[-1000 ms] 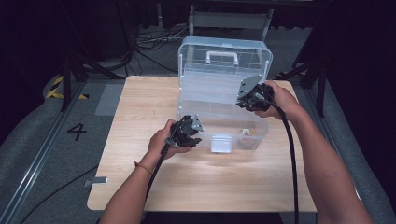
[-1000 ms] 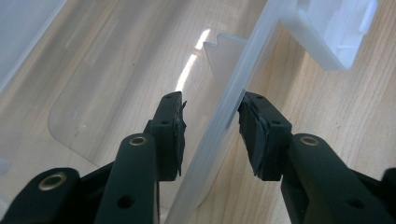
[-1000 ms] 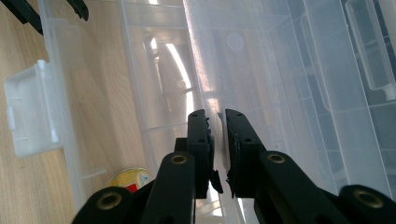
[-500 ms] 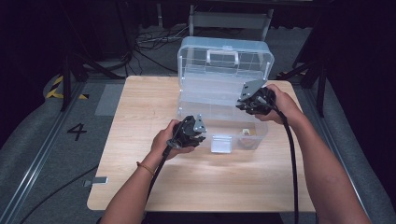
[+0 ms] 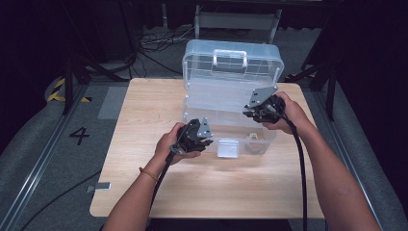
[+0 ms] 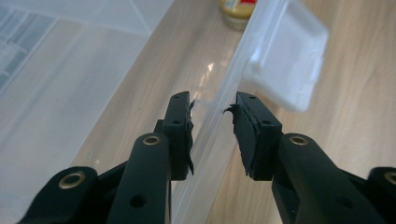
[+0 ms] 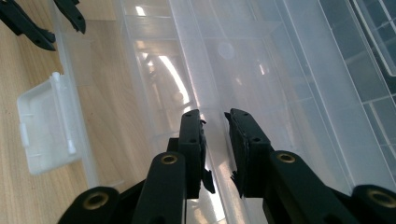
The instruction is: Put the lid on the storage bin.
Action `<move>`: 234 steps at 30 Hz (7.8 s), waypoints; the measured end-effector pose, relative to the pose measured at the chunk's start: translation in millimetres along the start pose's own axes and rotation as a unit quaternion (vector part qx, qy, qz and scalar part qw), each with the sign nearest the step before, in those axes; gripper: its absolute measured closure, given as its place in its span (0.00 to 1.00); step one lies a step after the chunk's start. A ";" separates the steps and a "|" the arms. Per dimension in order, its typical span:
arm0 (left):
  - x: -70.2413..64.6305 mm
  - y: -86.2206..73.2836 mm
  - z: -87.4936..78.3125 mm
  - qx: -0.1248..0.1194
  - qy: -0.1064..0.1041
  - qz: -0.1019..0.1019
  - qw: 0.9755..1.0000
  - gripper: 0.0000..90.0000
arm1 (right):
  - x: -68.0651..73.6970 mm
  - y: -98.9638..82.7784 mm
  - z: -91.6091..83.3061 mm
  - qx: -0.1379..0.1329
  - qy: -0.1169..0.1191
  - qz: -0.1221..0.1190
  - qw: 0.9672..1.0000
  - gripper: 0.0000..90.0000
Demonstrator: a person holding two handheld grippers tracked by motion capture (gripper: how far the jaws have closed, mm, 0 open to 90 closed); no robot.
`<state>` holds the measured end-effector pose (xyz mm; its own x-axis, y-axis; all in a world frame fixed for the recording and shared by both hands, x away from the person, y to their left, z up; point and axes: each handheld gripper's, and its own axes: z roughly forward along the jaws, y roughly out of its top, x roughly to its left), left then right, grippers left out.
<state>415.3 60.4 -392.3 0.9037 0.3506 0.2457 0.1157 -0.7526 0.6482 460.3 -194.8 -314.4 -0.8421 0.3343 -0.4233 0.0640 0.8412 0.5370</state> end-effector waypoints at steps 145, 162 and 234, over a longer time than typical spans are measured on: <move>16.6 -45.1 -61.2 -0.064 0.041 -0.063 0.995 1.00 | 53.9 -136.6 -37.2 -0.070 -0.052 0.210 0.974 0.59; 12.2 -54.3 -53.0 -0.051 0.041 -0.066 0.996 1.00 | 58.0 -136.0 -25.6 -0.062 -0.046 0.213 0.974 0.57; -27.5 -199.8 -81.7 0.046 0.068 -0.185 0.979 0.20 | 112.8 -261.5 -34.2 0.021 -0.032 0.286 0.958 0.25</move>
<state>333.7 246.7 -469.7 0.7300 0.6755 0.1042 0.4677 -0.6048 0.6446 330.2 -391.6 -477.6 -0.6292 0.7689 -0.1133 0.5277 0.5297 0.6641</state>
